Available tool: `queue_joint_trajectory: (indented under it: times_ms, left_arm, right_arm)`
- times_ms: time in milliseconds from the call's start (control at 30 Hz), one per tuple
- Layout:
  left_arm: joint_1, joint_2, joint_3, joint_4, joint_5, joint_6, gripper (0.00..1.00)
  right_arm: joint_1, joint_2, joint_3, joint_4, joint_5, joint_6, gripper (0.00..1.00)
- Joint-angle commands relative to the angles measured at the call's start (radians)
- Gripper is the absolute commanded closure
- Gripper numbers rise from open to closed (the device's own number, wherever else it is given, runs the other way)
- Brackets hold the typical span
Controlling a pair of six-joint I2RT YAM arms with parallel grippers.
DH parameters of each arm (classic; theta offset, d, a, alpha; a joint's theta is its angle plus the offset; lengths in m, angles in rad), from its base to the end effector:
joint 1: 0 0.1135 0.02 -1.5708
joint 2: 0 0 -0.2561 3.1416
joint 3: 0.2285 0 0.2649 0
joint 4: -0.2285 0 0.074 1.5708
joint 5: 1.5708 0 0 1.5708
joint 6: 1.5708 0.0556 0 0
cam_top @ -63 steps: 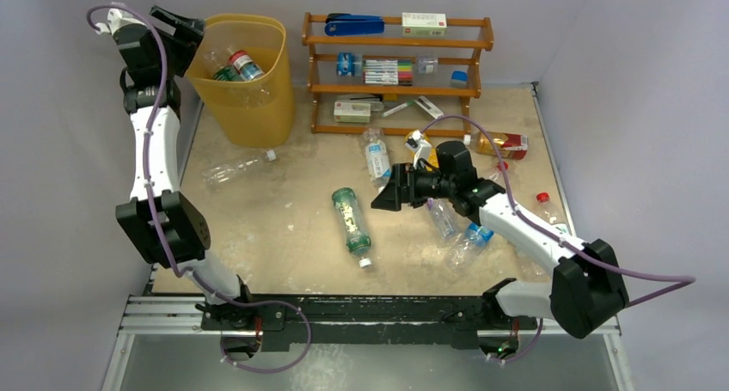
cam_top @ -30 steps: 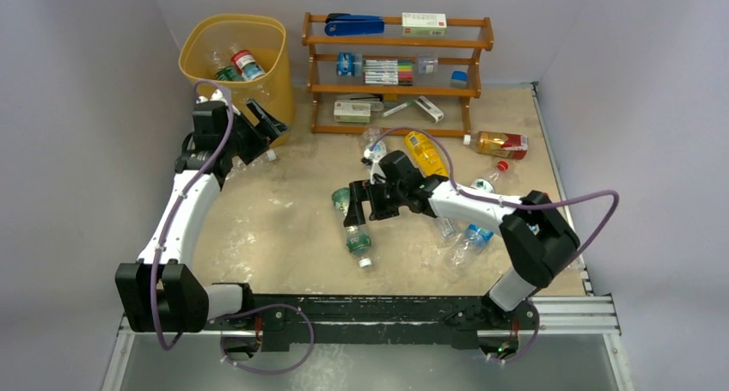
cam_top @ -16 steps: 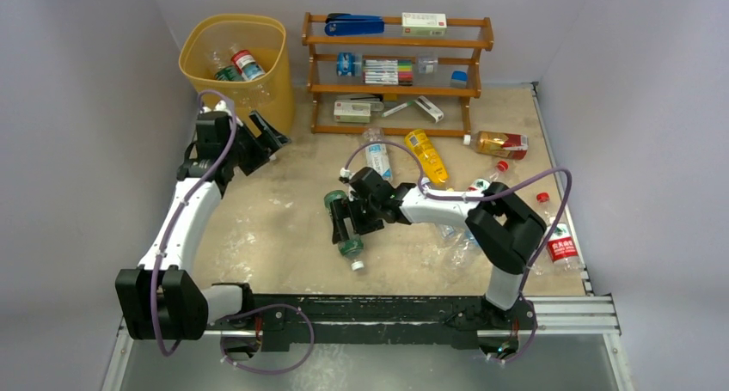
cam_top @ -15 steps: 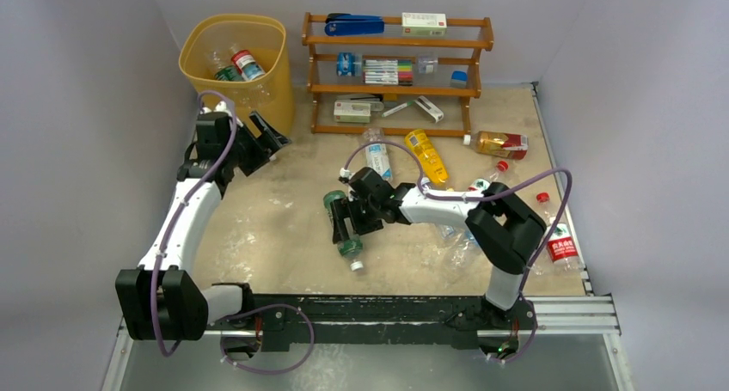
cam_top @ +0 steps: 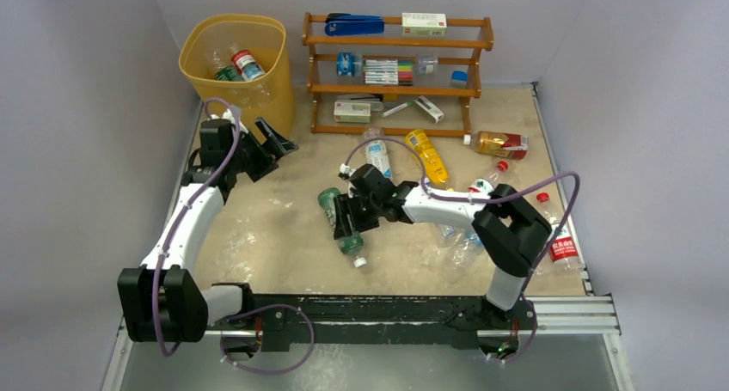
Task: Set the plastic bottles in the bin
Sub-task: Pick up the plastic bottle at the center of the board, then place the plastic bottle in the trash bin.
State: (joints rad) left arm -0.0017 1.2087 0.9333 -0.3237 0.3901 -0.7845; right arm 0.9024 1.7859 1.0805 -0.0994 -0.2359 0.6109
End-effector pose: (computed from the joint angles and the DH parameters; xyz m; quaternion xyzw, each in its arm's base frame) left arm 0.2974 -0.0217 0.2698 -0.2473 0.8364 -0.3338 0.3575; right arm 0.2369 0.3210 0.1498 -0.1773 0.9050 0.3341 0.1949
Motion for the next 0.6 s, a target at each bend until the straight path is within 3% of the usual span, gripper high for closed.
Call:
queue_joint_trajectory:
  times_ms: [0,267,567]
  left_arm:
    - [-0.007,0.003,-0.024,0.120,0.117,-0.049,0.12]
    - [-0.023,0.028,-0.083,0.238,0.196,-0.135,0.11]
    - [-0.134,0.055,-0.029,0.202,0.184,-0.118,0.11]
  right_arm:
    - [0.000,-0.128,0.000,0.061,-0.049,0.013,0.42]
    - [-0.002,-0.223,0.002,0.085,-0.033,0.026,0.42]
    - [-0.003,-0.244,0.051,0.057,-0.011,0.011,0.41]
